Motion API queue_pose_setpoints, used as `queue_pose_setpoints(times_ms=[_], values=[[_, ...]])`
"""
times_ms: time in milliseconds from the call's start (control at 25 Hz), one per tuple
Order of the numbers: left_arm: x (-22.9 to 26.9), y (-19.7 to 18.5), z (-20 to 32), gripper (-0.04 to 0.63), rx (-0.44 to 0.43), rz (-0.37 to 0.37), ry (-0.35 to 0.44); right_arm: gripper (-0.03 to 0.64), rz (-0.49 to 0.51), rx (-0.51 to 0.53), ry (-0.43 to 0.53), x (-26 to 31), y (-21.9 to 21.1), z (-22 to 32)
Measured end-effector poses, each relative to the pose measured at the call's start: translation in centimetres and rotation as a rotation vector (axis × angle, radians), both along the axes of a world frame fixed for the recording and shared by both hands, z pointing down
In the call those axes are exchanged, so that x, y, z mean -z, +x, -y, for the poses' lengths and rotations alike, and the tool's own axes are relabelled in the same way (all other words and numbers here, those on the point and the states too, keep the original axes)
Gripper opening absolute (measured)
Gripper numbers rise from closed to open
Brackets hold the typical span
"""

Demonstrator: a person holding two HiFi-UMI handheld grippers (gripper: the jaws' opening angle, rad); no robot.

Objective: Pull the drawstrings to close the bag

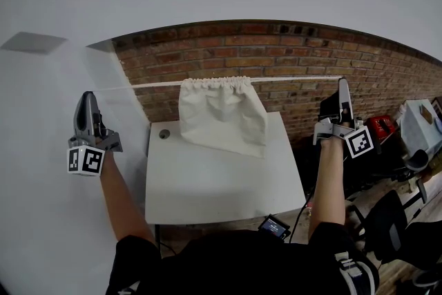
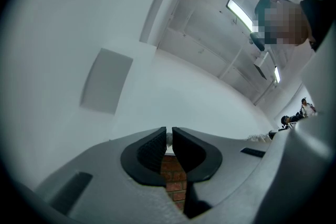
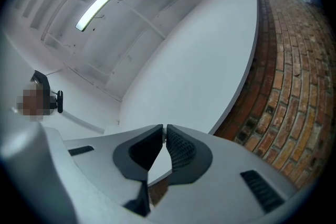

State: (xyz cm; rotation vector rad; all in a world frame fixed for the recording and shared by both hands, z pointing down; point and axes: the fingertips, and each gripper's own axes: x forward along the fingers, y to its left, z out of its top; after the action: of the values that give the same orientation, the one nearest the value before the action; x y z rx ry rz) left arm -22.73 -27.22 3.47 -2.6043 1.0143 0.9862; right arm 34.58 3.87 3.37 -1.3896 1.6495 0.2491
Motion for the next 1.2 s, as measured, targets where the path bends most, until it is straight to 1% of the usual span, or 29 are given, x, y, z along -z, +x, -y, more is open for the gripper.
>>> queue_pose_setpoints(times_ms=[320, 480, 760, 1200], values=[[-0.5, -0.4, 0.5, 0.046, 0.005, -0.016, -0.009, 0.028, 0.048, 0.003, 0.018, -0.9, 1.1, -0.1], [-0.5, -0.4, 0.7, 0.046, 0.011, -0.003, -0.002, 0.028, 0.058, 0.002, 0.027, -1.0, 1.4, -0.2], [-0.9, -0.2, 1.1, 0.046, -0.012, 0.000, -0.010, 0.028, 0.090, 0.008, 0.032, -1.4, 1.9, -0.2], [-0.9, -0.4, 1.2, 0.046, -0.008, -0.011, -0.001, 0.028, 0.100, 0.011, 0.038, -1.8, 2.5, 0.0]])
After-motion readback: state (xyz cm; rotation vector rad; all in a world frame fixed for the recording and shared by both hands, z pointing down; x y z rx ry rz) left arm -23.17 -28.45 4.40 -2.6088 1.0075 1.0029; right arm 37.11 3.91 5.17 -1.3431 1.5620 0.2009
